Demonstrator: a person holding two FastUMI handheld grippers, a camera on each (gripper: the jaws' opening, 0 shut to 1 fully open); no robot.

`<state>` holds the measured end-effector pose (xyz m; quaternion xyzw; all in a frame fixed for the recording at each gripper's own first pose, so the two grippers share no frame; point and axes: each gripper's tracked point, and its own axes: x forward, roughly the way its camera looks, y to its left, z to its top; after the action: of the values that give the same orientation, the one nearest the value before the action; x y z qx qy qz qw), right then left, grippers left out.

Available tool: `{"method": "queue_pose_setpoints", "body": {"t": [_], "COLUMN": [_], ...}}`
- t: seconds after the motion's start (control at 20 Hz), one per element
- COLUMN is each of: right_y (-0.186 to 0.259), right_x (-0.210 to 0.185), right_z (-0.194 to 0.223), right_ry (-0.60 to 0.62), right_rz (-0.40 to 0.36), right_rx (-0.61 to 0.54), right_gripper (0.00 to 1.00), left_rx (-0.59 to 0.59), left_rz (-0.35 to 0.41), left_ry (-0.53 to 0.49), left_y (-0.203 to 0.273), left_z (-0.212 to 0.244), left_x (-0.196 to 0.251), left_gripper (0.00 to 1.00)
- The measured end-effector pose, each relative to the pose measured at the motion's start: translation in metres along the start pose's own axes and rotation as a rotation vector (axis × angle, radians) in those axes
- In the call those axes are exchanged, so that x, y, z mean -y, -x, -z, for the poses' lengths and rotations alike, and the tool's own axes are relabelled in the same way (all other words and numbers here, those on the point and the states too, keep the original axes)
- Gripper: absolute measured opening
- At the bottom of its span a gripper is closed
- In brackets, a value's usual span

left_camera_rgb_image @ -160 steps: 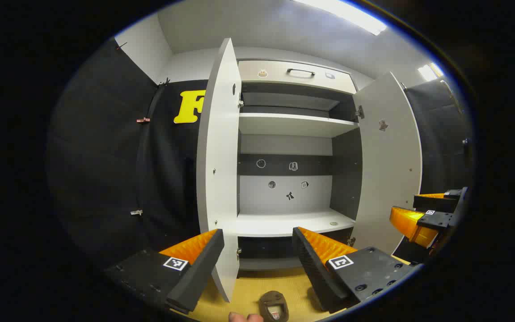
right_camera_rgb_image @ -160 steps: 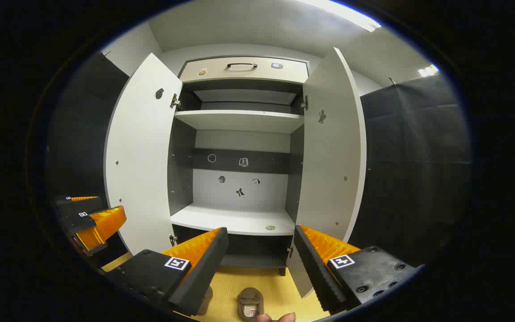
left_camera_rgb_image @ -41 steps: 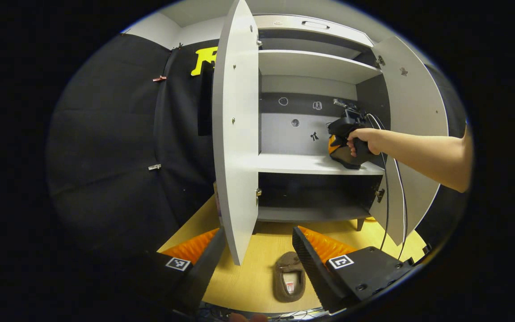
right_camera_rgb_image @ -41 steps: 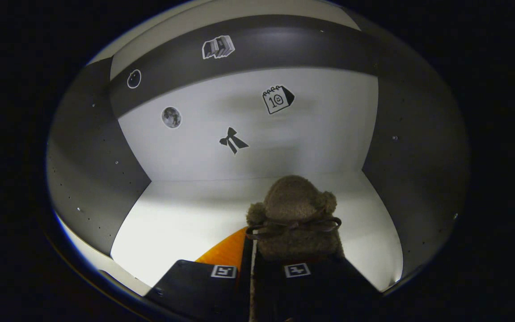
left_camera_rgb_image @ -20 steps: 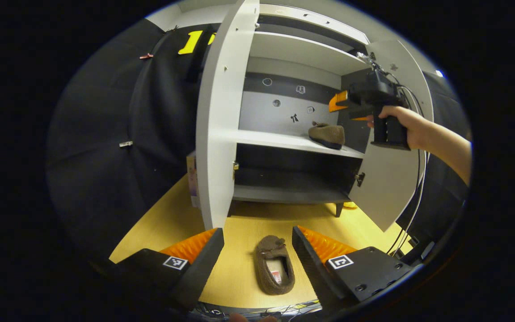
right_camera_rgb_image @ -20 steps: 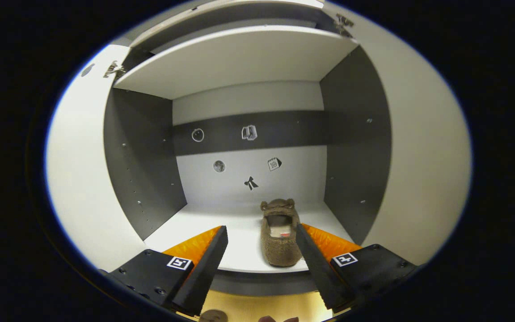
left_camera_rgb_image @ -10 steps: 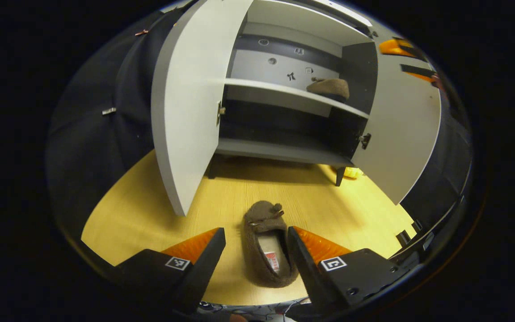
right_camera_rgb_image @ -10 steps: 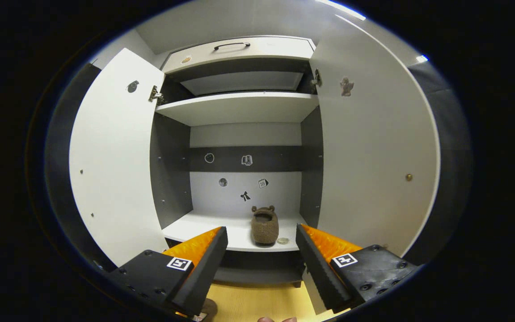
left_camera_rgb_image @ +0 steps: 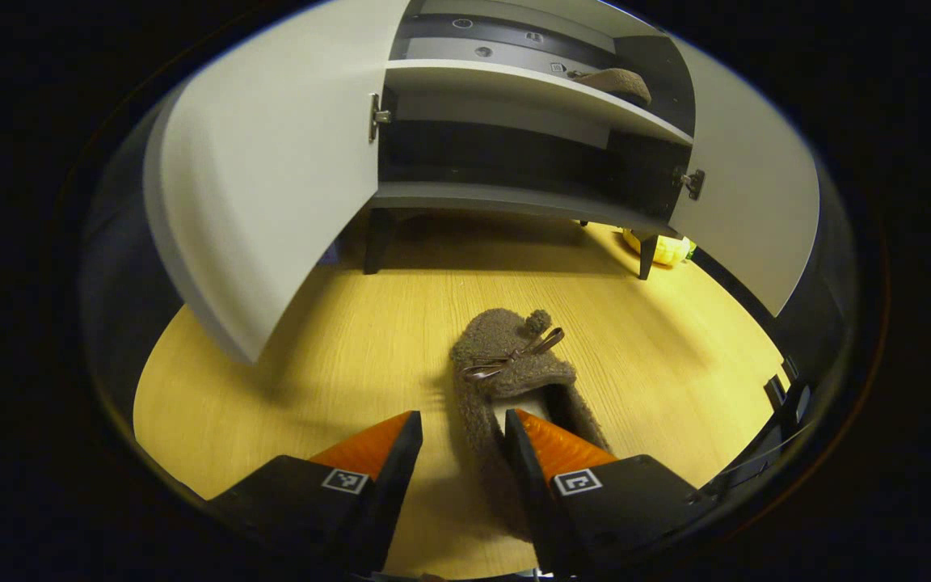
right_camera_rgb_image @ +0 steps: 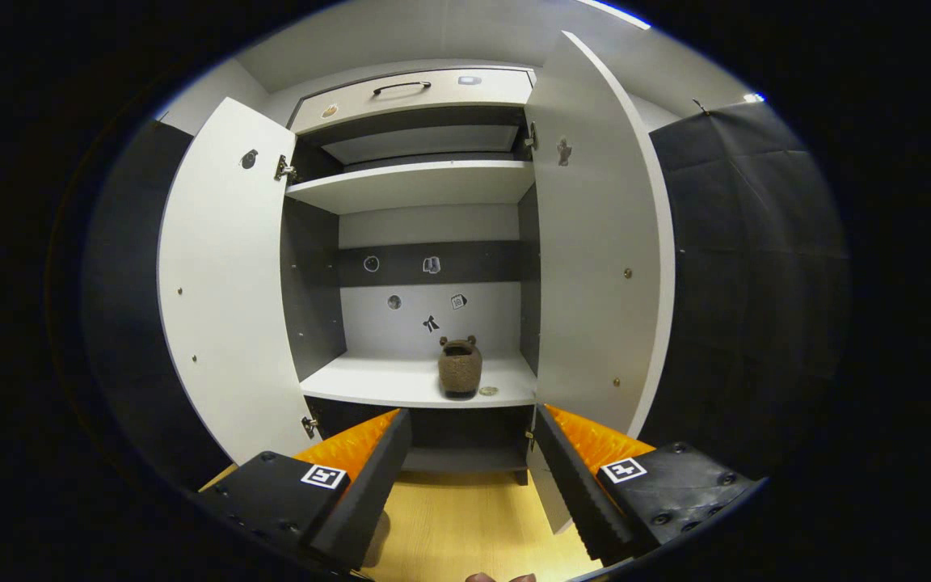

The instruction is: Grab one shoe with the right hand and put it into the shoe cabinet, grab the other shoe with the left hand and put it into the shoe cabinet; then close the right door with the right hand and the left door with the left hand.

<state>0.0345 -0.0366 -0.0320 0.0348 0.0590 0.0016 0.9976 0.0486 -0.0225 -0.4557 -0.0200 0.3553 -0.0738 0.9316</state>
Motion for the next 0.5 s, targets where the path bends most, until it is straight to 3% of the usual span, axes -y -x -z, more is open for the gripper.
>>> {"method": "queue_pose_setpoints", "body": {"t": [0.15, 0.25, 0.4, 0.5], "right_y": [0.007, 0.008, 0.01, 0.011], "right_x": [0.014, 0.022, 0.032, 0.035], "right_z": [0.001, 0.004, 0.004, 0.007], "right_ry": [-0.013, -0.008, 0.011, 0.024], "right_rz": [0.025, 0.04, 0.06, 0.065], "right_rx": [-0.015, -0.025, -0.03, -0.037], "right_gripper": [0.98, 0.98, 0.98, 0.98], "left_rx": [0.016, 0.028, 0.066, 0.068], "left_rz": [0.01, 0.007, -0.031, -0.051], "left_ry": [-0.01, -0.016, -0.021, -0.031], "left_y": [-0.018, -0.029, -0.035, -0.038], "left_z": [-0.002, -0.001, -0.006, -0.006], "left_x": [0.004, 0.006, -0.002, -0.006], "left_gripper": [0.6, 0.44, 0.36, 0.2]}}
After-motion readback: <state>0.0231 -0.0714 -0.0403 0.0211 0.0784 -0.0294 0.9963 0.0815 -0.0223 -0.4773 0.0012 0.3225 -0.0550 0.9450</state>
